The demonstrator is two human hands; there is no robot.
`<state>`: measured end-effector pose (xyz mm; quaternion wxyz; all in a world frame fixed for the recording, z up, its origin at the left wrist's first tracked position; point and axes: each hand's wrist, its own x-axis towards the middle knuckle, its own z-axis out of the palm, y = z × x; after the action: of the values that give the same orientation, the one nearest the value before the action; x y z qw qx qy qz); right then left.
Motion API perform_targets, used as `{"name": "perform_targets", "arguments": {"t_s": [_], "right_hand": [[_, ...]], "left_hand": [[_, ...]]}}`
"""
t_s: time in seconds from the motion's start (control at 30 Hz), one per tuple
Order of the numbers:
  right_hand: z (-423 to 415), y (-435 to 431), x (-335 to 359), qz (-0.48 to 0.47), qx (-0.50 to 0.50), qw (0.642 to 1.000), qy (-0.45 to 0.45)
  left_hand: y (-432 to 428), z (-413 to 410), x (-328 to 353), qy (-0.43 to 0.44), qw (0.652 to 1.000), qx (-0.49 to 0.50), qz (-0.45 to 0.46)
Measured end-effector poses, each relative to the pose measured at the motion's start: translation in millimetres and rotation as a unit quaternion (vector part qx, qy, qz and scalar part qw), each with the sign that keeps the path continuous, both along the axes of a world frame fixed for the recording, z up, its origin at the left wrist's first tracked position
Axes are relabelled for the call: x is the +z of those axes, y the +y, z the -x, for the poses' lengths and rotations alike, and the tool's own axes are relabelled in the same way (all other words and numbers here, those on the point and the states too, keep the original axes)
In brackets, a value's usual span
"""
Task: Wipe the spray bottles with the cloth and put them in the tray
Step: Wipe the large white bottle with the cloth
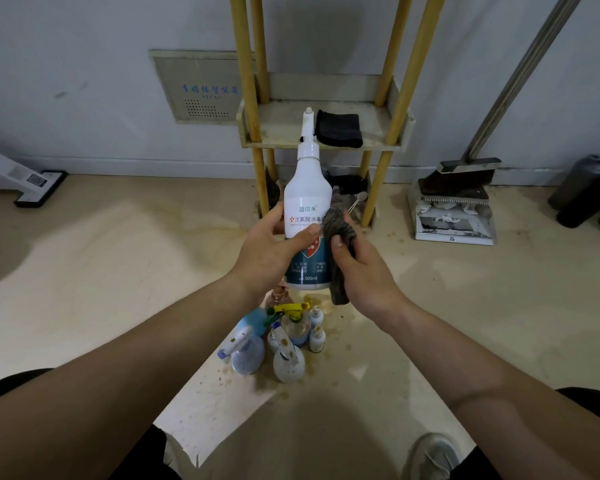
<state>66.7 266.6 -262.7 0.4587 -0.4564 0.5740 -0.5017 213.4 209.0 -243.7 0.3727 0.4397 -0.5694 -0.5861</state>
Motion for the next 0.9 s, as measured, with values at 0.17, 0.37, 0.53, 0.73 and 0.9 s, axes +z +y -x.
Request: {"name": "perform_targets", "arguments": {"t_s": [0.17, 0.37, 0.53, 0.73, 0.9], "right_hand": [[-2.5, 0.2, 0.6, -0.016, -0.009, 0.999, -0.039], [-0.9, -3.0, 13.1, -0.005, -0.034, 0.988, -0.153], [-9.4, 0.7, 20.8, -0.013, -0.028, 0.984, -0.173], [-8.6, -1.2, 29.9, 0.062, 0.011, 0.996, -0.056], [-4.3, -11.4, 35.8, 0.105, 0.005, 0.993, 0.054]], "left_hand": [[-4.1, 0.4, 4.8, 0.036, 0.992, -0.004, -0.118], [-9.0, -13.1, 10.4, 0.053, 0.989, -0.045, -0.129], [-10.8, -19.0, 15.5, 0.107, 0.973, -0.086, -0.186], [-7.7, -16.0, 15.5, 0.098, 0.971, -0.108, -0.189], [-0.4, -5.3, 9.7, 0.012, 0.988, -0.091, -0.126]]}}
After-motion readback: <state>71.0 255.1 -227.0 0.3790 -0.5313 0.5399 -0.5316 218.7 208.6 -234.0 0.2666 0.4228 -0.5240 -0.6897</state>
